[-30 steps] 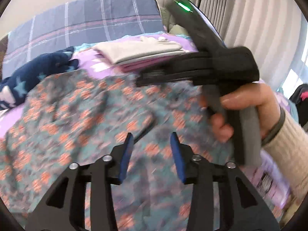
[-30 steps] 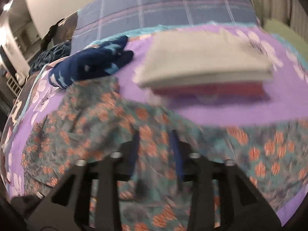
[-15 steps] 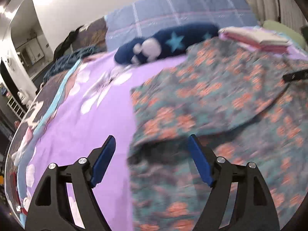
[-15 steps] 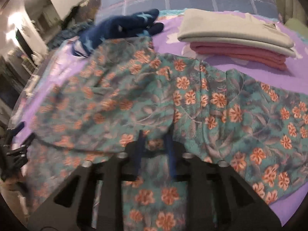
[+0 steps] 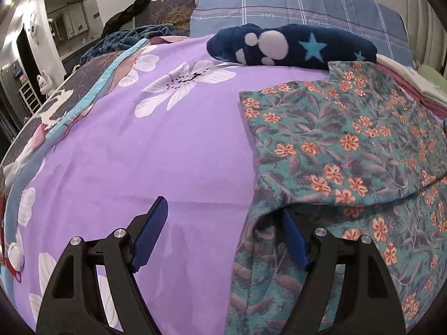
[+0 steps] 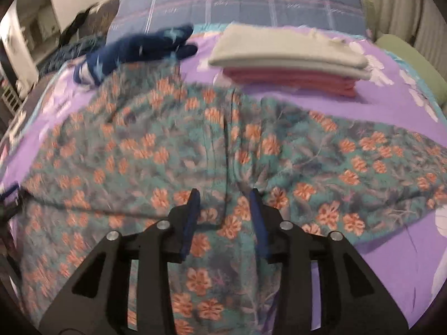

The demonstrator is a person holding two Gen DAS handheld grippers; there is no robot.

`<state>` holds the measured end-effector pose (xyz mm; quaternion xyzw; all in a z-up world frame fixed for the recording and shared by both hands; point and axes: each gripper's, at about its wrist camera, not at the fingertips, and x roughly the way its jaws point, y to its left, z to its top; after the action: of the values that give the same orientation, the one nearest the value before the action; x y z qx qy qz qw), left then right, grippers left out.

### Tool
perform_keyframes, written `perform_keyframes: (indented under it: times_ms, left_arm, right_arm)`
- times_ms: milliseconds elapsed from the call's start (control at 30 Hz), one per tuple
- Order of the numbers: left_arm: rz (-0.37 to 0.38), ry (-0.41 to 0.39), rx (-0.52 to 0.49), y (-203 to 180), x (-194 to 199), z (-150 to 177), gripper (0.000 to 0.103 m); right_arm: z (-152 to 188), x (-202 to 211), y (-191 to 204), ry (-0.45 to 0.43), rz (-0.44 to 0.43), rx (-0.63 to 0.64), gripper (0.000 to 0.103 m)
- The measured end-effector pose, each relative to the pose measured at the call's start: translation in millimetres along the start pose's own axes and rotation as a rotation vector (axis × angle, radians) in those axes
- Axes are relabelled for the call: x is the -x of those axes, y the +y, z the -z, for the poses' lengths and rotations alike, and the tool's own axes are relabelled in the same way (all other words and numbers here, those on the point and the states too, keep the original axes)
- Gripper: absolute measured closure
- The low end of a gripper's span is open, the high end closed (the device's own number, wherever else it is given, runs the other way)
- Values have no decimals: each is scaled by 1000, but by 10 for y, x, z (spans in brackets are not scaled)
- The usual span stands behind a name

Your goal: Fold small clothes

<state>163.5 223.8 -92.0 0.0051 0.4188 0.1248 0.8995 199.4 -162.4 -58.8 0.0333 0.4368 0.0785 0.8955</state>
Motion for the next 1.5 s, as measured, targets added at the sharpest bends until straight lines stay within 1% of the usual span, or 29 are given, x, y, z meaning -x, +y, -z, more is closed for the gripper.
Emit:
perform_keyframes:
  times_ms: [67,133,233,267,333,367,433,467,500,567,633,667,767,867,900,933,967,1000,1033,1100,1200,1233,1267,1300,1333,1367,1400,1433,1500]
  left_arm:
    - [2,-1,10,-28,33,62,25]
    - [-5,-10,10,-41,41,84,25]
    - [-23,-22,-9,-89,63,101,25]
    - [-21,-23,-14,-106,69,105,25]
    - [-2,-24,-20,-114,71,105,28]
    - [10,-24,-19,-107,71,105,31]
    - [40,-22,-9,-82,68,107,35]
    - [56,-21,-1,-63,65,109,37]
    - [73,-20,10,-41,59,113,38]
    - [101,-17,31,-3,47,122,40]
    - [133,-13,55,44,30,131,40]
    - [147,-9,65,64,21,133,40]
    - [176,-4,88,102,0,140,40]
    - [185,-7,93,108,0,146,40]
    - [188,-9,94,109,2,148,41]
    - [195,-11,97,114,7,152,42]
    - [203,-16,103,121,14,157,45]
    - [212,-20,106,129,22,162,49]
    - [218,-25,110,137,30,166,51]
    - [225,-32,125,161,44,170,60]
    - [233,-32,154,209,45,178,62]
    - [238,-30,165,222,40,184,62]
    - [242,-29,169,232,37,186,62]
    - [246,-30,175,239,40,190,62]
    - [249,-30,180,252,39,190,62]
    - [255,-31,186,263,42,197,62]
    - [260,-31,192,275,44,204,62]
    - [269,-31,200,290,44,211,62]
    - [281,-28,211,307,35,207,62]
  right_arm:
    - [-152,48,225,-29,-45,39,61]
    - [-269,21,468,-28,-80,88,61]
    - [-394,-125,936,-20,-161,171,61]
    - [-439,-211,1157,-9,-192,206,62]
    - [-493,-331,1499,10,-254,250,67]
    - [-533,-397,1741,32,-311,278,71]
    - [-603,-469,2183,80,-419,333,71]
    - [-621,-474,2313,96,-449,353,71]
    - [-639,-527,2543,121,-483,386,71]
    - [-638,-633,2935,164,-491,450,71]
    - [-645,-775,3258,186,-457,490,63]
    - [-661,-844,3380,190,-439,498,58]
    - [-689,-1055,3610,208,-380,523,56]
    - [-710,-1345,3754,257,-319,525,57]
    - [-686,-1433,3764,260,-310,522,77]
    - [-686,-1463,3789,247,-298,519,92]
    - [-699,-1466,3778,232,-304,510,99]
    - [-714,-1452,3787,209,-331,482,100]
    - [-722,-1435,3808,188,-342,464,100]
    - [-733,-1438,3883,162,-358,441,101]
    - [-741,-1473,4018,151,-398,439,103]
    - [-738,-1480,4048,148,-391,450,103]
    - [-743,-1485,4067,152,-373,456,102]
    - [-747,-1457,4030,161,-363,452,97]
    - [-762,-1384,3948,155,-375,439,92]
    - [-777,-1319,3881,138,-377,433,84]
    - [-787,-1174,3725,101,-372,434,79]
    - [-786,-1034,3540,71,-368,442,79]
    - [-743,-838,3160,44,-362,431,79]
